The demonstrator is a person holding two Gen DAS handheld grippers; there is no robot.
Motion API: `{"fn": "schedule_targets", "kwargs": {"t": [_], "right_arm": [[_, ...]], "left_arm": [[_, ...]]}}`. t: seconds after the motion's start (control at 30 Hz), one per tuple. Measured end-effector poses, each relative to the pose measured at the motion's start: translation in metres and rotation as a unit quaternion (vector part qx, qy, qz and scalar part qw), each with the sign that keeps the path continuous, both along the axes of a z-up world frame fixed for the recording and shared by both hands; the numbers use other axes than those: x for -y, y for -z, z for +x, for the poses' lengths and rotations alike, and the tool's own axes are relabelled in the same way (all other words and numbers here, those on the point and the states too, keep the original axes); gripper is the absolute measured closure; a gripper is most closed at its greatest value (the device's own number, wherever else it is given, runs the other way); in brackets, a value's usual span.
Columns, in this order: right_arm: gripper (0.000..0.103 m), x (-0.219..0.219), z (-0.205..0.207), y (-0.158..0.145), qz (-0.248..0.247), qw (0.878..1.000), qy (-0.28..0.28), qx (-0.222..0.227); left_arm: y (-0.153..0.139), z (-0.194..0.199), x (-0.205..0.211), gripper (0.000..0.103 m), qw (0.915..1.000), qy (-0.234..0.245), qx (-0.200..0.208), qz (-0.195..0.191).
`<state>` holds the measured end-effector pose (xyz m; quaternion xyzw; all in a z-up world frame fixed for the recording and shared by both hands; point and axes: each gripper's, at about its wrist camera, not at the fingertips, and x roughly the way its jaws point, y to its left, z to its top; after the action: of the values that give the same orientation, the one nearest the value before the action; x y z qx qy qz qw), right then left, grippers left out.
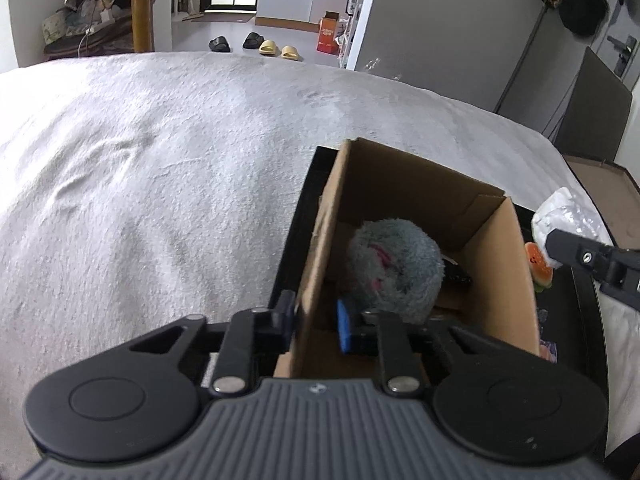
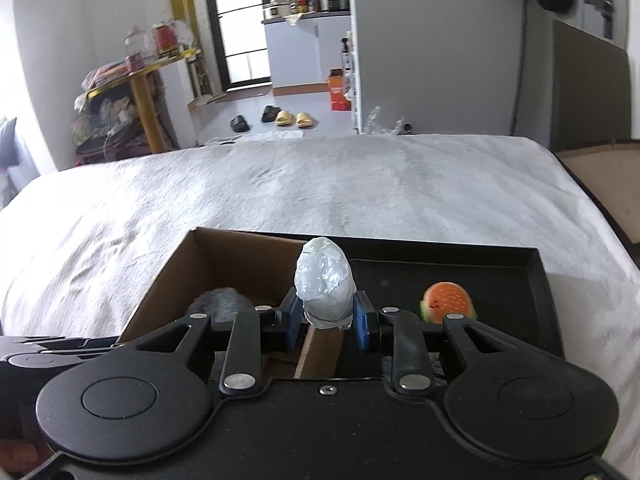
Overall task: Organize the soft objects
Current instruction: 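Lift the wrapped item with the right gripper toward the box, then lower the white wrapped item into the box and open the right gripper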
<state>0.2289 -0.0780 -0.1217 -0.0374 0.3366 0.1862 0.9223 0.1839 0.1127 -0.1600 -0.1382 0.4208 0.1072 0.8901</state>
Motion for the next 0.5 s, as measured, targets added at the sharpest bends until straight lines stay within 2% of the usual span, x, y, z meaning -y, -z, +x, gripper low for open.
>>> {"fn": "schedule_targets", "kwargs": {"t": [0.2, 0.5], "right_arm": [[0.076, -0.027, -0.006, 0.006, -0.026, 0.999, -0.034, -0.006], [0.075, -0.042, -0.014, 0.019, -0.061, 0.998, -0.026, -0.018]], "left_arm": [[0.008, -0.004, -0.016, 0.091, 0.9995, -0.012, 0.010, -0.029], [0.007, -0.007, -0.016, 0.091, 0.9988, -0.012, 0.019, -0.044]]}}
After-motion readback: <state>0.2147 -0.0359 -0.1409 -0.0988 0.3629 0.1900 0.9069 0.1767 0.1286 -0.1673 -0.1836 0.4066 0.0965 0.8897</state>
